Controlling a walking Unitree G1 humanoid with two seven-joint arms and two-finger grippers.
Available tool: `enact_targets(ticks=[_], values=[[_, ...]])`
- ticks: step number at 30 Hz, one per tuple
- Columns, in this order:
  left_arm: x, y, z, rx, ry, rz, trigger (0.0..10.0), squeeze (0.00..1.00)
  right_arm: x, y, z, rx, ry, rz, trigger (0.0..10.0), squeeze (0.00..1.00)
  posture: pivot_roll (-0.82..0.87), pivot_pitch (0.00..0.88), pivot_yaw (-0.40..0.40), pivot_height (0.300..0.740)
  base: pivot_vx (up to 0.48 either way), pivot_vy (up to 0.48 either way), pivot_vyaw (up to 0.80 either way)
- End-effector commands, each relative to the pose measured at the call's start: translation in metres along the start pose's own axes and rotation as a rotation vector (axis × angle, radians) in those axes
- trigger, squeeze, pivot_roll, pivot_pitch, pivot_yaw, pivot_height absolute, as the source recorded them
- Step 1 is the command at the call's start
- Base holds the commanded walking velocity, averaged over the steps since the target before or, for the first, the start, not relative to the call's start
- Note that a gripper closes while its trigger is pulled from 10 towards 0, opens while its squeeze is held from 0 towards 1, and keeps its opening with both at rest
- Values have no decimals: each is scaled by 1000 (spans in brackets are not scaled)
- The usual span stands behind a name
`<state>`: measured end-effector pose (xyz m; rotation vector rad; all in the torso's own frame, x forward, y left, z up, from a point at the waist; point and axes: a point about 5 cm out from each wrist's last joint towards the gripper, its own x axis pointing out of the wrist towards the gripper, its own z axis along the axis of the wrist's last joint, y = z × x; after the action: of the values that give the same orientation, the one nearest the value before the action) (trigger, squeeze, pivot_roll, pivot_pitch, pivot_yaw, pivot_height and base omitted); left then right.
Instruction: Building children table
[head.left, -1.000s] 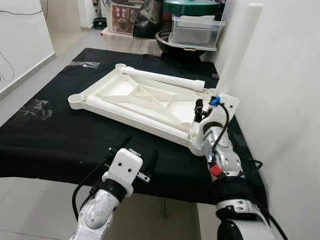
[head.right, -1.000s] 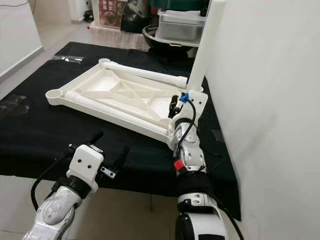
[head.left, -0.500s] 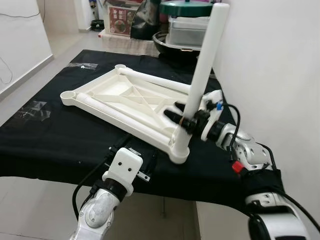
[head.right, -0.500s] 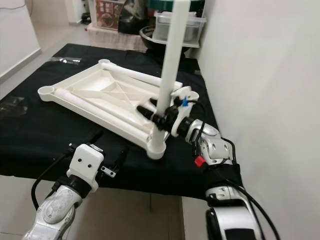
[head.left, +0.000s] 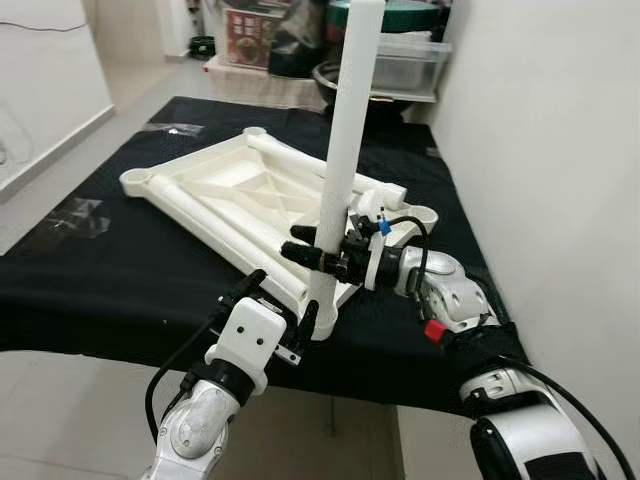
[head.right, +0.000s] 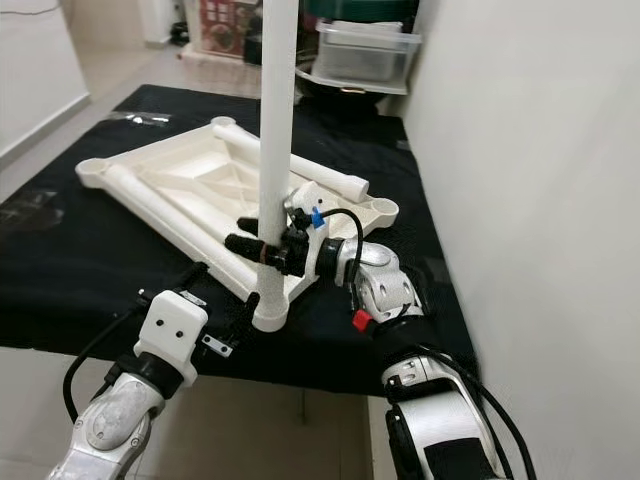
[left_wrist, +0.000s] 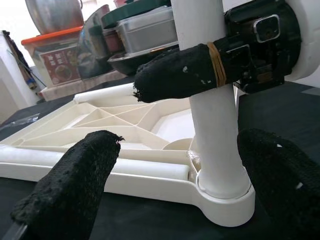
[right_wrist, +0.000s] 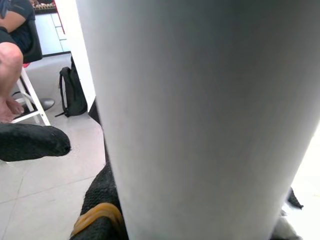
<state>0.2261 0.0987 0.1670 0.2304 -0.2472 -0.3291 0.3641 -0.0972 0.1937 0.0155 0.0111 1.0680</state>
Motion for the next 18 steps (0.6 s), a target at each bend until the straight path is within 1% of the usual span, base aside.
enact_targets(ticks=[1, 3, 4, 6, 7, 8, 9, 10, 11, 13, 14, 17, 18], values=[[0, -2, -1, 8, 10, -6, 10000, 0, -10, -17, 1, 0, 3, -199, 0, 0, 114, 36, -114, 740, 0, 0, 0], [0, -2, -1, 8, 10, -6, 10000, 0, -10, -17, 1, 0, 3, -199, 0, 0, 114, 36, -114, 740, 0, 0, 0], [0, -2, -1, 7, 8, -8, 10000, 0, -23, -32, 3, -3, -9, -442, 0, 0, 111, 34, -110, 740, 0, 0, 0], [0, -2, -1, 7, 8, -8, 10000, 0, -23, -32, 3, -3, -9, -442, 0, 0, 111, 34, -110, 740, 0, 0, 0], [1, -2, -2, 6, 6, -9, 10000, 0, -39, -46, 4, 8, -15, -689, 0, 0, 108, 31, -110, 740, 0, 0, 0], [1, -2, -2, 6, 6, -9, 10000, 0, -39, -46, 4, 8, -15, -689, 0, 0, 108, 31, -110, 740, 0, 0, 0], [2, -3, -2, 6, 5, -12, 10000, 0, -55, -55, 4, 15, -20, -906, 0, 0, 107, 32, -108, 740, 0, 0, 0], [2, -3, -2, 6, 5, -12, 10000, 0, -55, -55, 4, 15, -20, -906, 0, 0, 107, 32, -108, 740, 0, 0, 0], [2, -3, -2, 6, 4, -14, 10000, 0, -64, -58, 5, 7, -27, -1040, 0, 0, 107, 29, -107, 740, 0, 0, 0], [2, -3, -2, 6, 4, -14, 10000, 0, -64, -58, 5, 7, -27, -1040, 0, 0, 107, 29, -107, 740, 0, 0, 0], [2, -3, -2, 6, 4, -15, 10000, 0, -68, -58, 4, 13, -34, -1109, 0, 0, 109, 27, -107, 740, 0, 0, 0], [2, -3, -2, 7, 4, -15, 10000, 0, -69, -60, 5, -1, -49, -1138, 0, 0, 111, 25, -109, 740, 0, 0, 0], [2, -3, -2, 8, 4, -13, 10000, 0, -69, -63, 7, -24, -52, -1144, 10000, 0, 112, 24, -112, 740, 0, 0, 0]])
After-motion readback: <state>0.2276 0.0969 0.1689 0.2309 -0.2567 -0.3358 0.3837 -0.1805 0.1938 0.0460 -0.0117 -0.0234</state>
